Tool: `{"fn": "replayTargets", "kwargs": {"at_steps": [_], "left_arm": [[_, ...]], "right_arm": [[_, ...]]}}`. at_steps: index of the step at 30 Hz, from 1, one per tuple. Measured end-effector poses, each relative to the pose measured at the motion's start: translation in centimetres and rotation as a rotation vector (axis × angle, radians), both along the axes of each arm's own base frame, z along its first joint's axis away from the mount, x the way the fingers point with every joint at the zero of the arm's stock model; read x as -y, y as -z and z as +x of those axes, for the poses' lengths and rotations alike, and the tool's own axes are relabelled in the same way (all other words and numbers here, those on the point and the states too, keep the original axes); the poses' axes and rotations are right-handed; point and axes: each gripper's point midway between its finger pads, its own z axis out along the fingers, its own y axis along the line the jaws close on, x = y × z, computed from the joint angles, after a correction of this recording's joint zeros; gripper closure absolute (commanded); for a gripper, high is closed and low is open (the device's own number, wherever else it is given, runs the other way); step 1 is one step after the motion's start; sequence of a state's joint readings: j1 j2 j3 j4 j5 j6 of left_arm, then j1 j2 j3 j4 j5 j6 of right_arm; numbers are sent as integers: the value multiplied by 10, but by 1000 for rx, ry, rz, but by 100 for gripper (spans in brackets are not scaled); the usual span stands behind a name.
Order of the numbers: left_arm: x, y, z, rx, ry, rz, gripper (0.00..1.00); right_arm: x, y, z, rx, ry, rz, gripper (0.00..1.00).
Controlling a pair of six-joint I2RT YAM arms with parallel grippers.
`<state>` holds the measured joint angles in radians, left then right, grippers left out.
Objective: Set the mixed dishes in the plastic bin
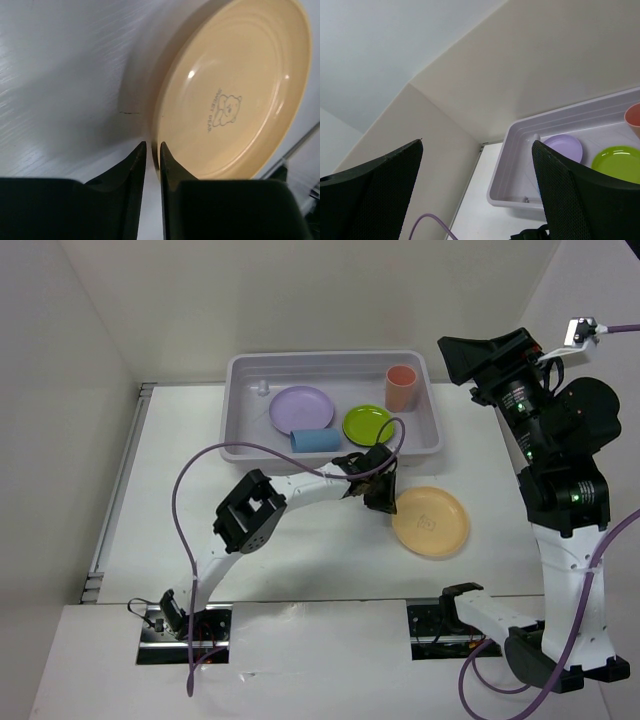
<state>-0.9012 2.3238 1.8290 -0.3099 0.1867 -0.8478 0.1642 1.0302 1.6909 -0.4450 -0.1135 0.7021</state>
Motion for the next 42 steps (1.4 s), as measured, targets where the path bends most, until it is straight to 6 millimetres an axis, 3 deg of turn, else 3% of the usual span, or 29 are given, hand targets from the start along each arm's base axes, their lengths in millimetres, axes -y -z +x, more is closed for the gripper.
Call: {"fn": "replayTargets", "kwargs": {"at_steps": [4, 5, 6, 15, 21, 25, 30, 34, 38, 42], "left_arm": [[1, 5, 2, 13, -5, 58, 86], [2, 7, 2, 19, -2, 69, 96], [2, 8, 3, 28, 1, 79, 100], [-5, 10, -6, 31, 30, 114, 100], [-70, -13, -46, -25, 79, 233, 100], [-116, -65, -53, -13, 69, 236, 100], [-167, -162, -17, 110, -52, 122, 100], [-211, -220, 37, 215, -179, 59, 100], [-258, -247, 100, 278, -317, 49, 100], [-297, -241, 163, 284, -432, 63, 100]], "right_arm": [[0, -1, -1, 1, -1, 4, 7], [0, -1, -1, 1, -2, 6, 7], [0, -1, -1, 0, -2, 7, 7], [3, -2, 0, -4, 9, -2, 7], [17, -38, -12, 76, 61, -8, 7], [18, -45, -19, 99, 60, -4, 7], [18, -50, -23, 120, 56, 3, 7], [14, -45, -19, 107, 38, 7, 7], [10, -36, -14, 87, 13, 10, 7], [5, -18, -4, 55, -5, 9, 7]]}}
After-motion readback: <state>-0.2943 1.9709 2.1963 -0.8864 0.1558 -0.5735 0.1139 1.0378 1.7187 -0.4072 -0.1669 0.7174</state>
